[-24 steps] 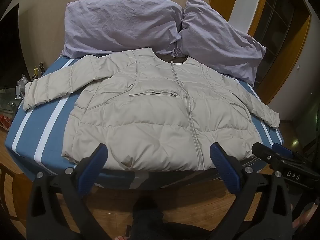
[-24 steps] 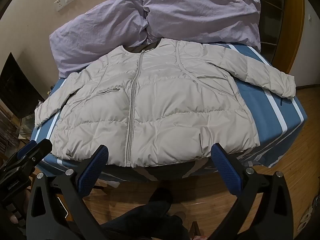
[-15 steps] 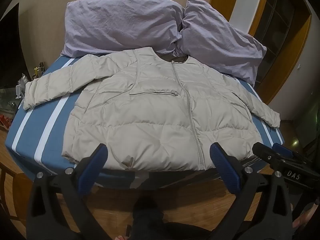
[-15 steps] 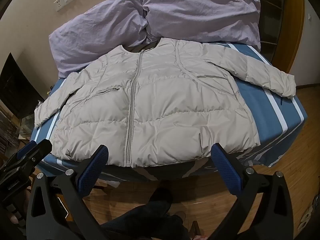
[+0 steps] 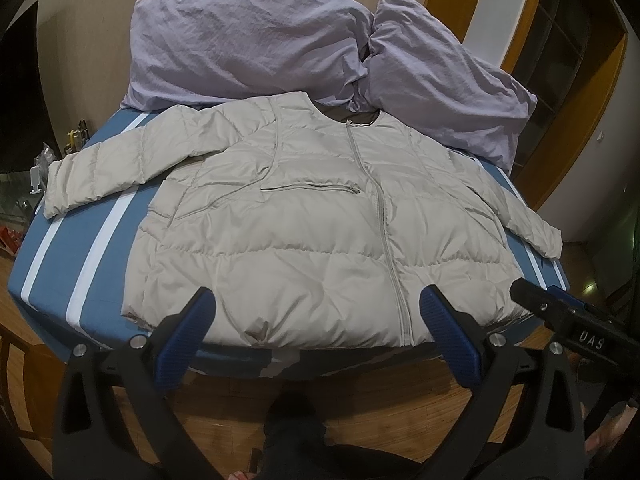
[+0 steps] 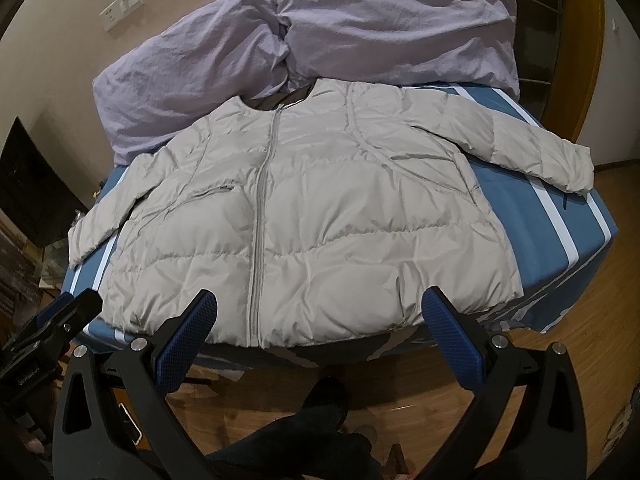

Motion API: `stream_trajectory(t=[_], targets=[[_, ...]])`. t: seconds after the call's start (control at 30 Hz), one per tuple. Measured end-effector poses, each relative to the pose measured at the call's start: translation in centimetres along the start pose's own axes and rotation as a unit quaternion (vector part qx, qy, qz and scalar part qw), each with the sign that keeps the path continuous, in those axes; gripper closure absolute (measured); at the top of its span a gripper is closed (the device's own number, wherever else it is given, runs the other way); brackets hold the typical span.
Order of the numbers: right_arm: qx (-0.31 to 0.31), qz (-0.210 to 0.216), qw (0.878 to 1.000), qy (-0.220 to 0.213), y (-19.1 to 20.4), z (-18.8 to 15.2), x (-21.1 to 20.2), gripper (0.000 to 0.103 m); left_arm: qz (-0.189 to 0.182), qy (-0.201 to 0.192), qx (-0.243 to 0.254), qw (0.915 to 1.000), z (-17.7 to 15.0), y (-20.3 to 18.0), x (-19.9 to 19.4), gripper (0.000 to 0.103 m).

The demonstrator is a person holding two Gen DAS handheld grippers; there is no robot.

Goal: Fold large clothes
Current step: 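Move both grippers over the beige puffer jacket, then grasp the jacket sleeve cuff with the right gripper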

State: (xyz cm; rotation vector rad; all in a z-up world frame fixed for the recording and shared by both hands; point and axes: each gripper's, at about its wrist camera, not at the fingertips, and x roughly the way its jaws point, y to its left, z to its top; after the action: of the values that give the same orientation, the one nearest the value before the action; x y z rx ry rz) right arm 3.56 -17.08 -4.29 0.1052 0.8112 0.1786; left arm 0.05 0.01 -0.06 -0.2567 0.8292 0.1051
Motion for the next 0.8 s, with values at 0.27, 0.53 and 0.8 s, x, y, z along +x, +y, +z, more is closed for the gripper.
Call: stream_trajectory(t=[0.27,0.53,0.8], targets=[[0.029,-0.027,0.999,-0.017,-3.2,2.3,1.7,0.001,0.008,0.01,-0.004,0.9999,1.3,1.0,2.5,0.002],[0.074,-0.111,0.991,-0.018,-10.9,6.5,5.5,0.001,0.033,0.027,-0.007,0.9991,3.6,1.7,6.1,0.002],[0.188,-0.181,0.965,0.003,-22.8,10.4,9.6,0.001,0.05,0.044,-0.005,0.9978,6.8,2.3,10.3,0.002]])
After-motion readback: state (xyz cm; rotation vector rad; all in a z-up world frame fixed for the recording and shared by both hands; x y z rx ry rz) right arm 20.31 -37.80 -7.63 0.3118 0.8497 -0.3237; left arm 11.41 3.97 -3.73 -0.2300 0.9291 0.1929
